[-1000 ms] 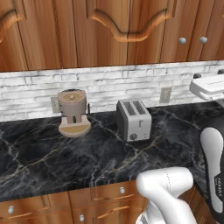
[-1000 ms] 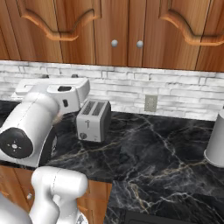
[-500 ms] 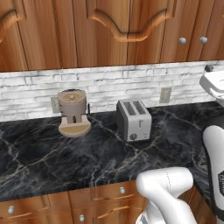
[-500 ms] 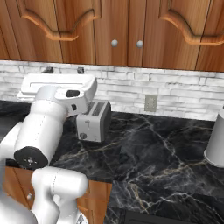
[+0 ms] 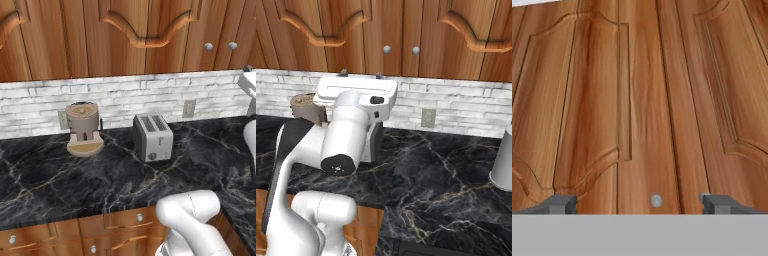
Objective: Open the cabinet. Pick the orange and tangerine from the cabinet and place them into the bowl. Then close the cabinet.
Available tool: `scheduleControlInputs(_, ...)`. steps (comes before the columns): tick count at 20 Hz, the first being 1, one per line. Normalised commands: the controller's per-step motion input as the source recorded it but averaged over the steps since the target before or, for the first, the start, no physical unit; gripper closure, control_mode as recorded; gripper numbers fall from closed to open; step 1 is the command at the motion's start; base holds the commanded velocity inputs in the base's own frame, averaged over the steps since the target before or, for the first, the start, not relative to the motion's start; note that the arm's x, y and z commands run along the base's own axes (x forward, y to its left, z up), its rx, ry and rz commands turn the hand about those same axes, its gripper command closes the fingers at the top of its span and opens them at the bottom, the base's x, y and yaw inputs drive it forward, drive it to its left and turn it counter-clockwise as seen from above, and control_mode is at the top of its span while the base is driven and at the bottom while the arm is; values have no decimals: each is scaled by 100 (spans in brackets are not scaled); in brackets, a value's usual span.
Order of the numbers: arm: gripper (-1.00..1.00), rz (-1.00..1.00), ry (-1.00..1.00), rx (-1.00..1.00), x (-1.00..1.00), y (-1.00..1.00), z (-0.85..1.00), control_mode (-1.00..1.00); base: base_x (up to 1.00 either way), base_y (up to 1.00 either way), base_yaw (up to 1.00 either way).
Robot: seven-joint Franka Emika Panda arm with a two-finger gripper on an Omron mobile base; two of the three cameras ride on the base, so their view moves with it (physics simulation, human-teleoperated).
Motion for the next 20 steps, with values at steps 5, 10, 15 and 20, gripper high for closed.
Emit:
scheduleControlInputs(5,-100,6,0,0,79,-48,0,-100,0,0,0)
scheduleControlInputs(10,-100,6,0,0,84,-53,-3,-100,0,0,0)
scheduleControlInputs(15,-100,3,0,0,83,-32,-3,-100,0,0,0)
scheduleControlInputs(20,-100,0,0,0,51,-1,0,-100,0,0,0)
